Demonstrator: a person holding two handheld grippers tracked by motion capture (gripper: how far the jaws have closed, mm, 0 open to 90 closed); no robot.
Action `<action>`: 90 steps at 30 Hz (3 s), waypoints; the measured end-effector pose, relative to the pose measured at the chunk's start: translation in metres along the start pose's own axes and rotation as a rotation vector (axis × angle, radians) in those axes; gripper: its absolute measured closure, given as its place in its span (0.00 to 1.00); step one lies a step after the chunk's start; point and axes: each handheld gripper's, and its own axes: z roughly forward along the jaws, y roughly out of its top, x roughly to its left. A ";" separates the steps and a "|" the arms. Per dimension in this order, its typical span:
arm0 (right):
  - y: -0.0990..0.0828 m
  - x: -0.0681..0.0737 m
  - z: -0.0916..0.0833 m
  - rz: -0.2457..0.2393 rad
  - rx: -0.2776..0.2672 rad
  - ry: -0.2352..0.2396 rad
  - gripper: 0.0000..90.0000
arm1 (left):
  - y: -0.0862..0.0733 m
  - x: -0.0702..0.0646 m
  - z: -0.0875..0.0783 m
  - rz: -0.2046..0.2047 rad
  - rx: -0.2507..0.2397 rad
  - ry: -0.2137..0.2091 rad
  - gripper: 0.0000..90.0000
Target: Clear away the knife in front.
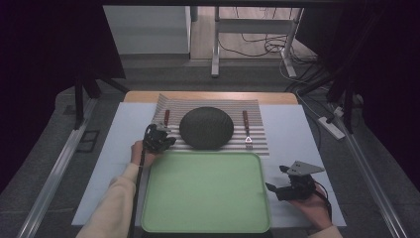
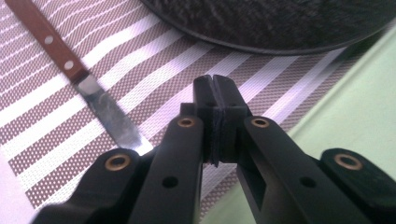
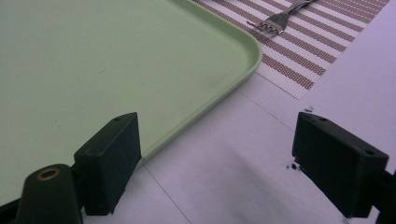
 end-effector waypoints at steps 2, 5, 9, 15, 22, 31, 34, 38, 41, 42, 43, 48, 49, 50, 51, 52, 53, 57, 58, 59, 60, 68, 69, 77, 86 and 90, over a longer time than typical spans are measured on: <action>0.000 0.000 0.000 -0.003 0.004 0.000 0.17 | -0.002 0.003 0.002 -0.014 0.008 -0.004 0.98; 0.000 0.000 0.000 -0.002 0.002 -0.002 0.17 | -0.005 0.005 0.004 -0.024 0.024 -0.009 0.98; -0.001 0.000 -0.001 -0.005 0.001 0.002 0.17 | -0.008 0.009 0.006 -0.042 0.030 -0.019 0.98; -0.001 0.000 -0.001 -0.002 -0.004 0.001 0.17 | -0.011 0.013 0.005 -0.053 0.031 -0.021 0.98; -0.001 -0.001 -0.002 -0.001 -0.003 -0.001 0.17 | -0.017 0.022 0.000 -0.073 0.032 -0.015 0.98; -0.001 -0.001 -0.002 -0.002 -0.001 -0.001 0.18 | -0.024 0.031 -0.005 -0.089 0.032 0.005 0.98; -0.001 -0.001 -0.001 -0.004 0.003 0.000 0.18 | -0.026 0.035 -0.007 -0.098 0.030 0.016 0.98; -0.002 0.000 -0.001 -0.005 0.004 0.002 0.18 | -0.029 0.038 -0.008 -0.105 0.028 0.029 0.98; -0.002 0.000 -0.001 -0.005 0.006 0.002 0.18 | -0.030 0.041 -0.009 -0.109 0.026 0.037 0.98; -0.002 0.000 -0.001 -0.005 0.006 0.002 0.18 | -0.030 0.041 -0.009 -0.109 0.026 0.037 0.98; -0.002 0.000 -0.001 -0.005 0.007 0.002 0.18 | -0.031 0.042 -0.010 -0.110 0.025 0.038 0.98; -0.002 0.000 0.000 -0.009 0.018 0.002 0.18 | -0.033 0.045 -0.011 -0.122 0.022 0.048 0.98; -0.002 0.000 0.000 -0.009 0.018 0.002 0.18 | -0.033 0.046 -0.011 -0.125 0.021 0.047 0.98; -0.002 0.000 0.000 -0.011 0.020 0.002 0.18 | -0.034 0.046 -0.011 -0.128 0.021 0.047 0.98; -0.002 0.000 0.000 -0.011 0.020 0.002 0.18 | -0.034 0.047 -0.012 -0.128 0.022 0.047 0.98; -0.002 0.000 0.000 -0.014 0.021 0.003 0.18 | -0.034 0.047 -0.012 -0.129 0.022 0.050 0.98; -0.002 0.000 0.000 -0.014 0.021 0.003 0.18 | -0.034 0.048 -0.012 -0.132 0.020 0.050 0.98; -0.002 0.000 0.000 -0.011 0.022 0.001 0.18 | -0.035 0.050 -0.013 -0.139 0.016 0.052 0.98; -0.002 0.000 0.001 -0.013 0.023 0.001 0.18 | -0.035 0.050 -0.013 -0.141 0.016 0.049 0.98; -0.002 0.000 0.001 -0.013 0.023 0.001 0.18 | -0.035 0.050 -0.013 -0.141 0.016 0.049 0.98; -0.002 0.000 0.001 -0.014 0.024 0.002 0.18 | -0.035 0.050 -0.013 -0.139 0.017 0.050 0.98; -0.002 0.001 0.002 -0.018 0.033 0.005 0.18 | -0.033 0.050 -0.017 -0.132 0.003 0.058 0.98; -0.002 0.001 0.002 -0.021 0.038 0.004 0.18 | -0.033 0.049 -0.018 -0.131 0.000 0.059 0.98; -0.003 0.001 0.003 -0.023 0.048 0.010 0.20 | -0.031 0.049 -0.020 -0.129 -0.010 0.060 0.98; -0.003 0.001 0.003 -0.018 0.044 0.008 0.20 | -0.029 0.047 -0.022 -0.116 -0.015 0.061 0.98; -0.003 0.001 0.003 -0.017 0.041 0.007 0.20 | -0.028 0.046 -0.023 -0.110 -0.017 0.062 0.98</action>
